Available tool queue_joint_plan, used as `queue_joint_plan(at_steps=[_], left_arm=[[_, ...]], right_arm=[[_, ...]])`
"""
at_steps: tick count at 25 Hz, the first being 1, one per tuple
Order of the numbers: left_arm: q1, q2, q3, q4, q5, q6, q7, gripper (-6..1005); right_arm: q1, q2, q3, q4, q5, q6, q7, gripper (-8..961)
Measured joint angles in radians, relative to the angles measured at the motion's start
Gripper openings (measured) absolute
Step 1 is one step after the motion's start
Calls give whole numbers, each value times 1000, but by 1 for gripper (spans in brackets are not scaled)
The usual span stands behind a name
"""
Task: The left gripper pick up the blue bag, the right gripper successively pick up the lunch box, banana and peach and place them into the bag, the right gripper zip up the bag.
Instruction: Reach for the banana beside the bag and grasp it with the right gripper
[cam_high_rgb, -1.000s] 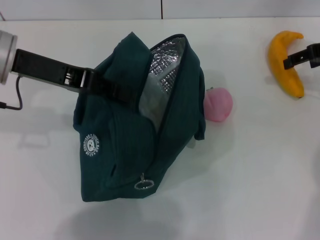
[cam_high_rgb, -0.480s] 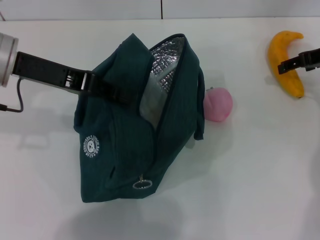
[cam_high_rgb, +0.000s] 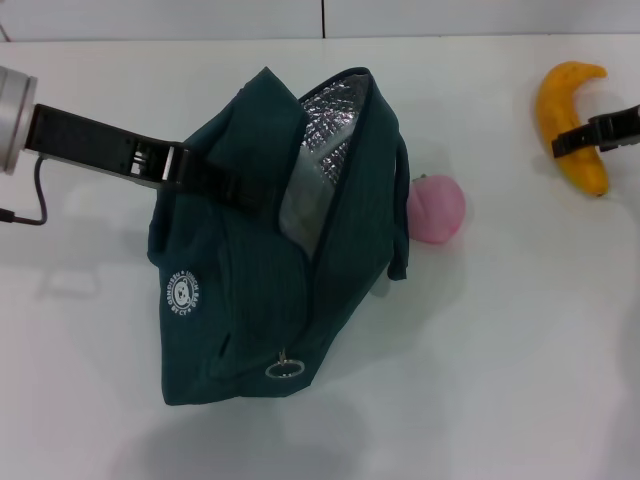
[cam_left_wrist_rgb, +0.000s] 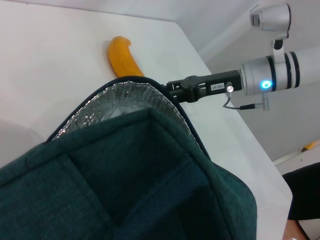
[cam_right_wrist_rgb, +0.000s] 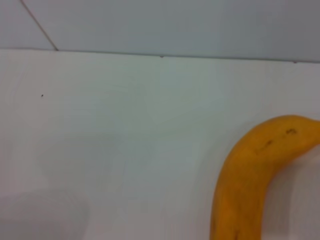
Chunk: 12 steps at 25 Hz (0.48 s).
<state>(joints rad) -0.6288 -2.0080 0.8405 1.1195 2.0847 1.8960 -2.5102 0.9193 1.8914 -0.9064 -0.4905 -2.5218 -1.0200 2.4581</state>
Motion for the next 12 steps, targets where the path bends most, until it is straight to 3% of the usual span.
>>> queue_joint_plan(at_steps=[5,12], left_arm=[[0,0,0,0,0,0,2,39],[1,0,0,0,0,0,3,39]], right_arm=[[1,0,-27,20,0,7,1,777],[0,1,-31,22,-1,12,1,552]])
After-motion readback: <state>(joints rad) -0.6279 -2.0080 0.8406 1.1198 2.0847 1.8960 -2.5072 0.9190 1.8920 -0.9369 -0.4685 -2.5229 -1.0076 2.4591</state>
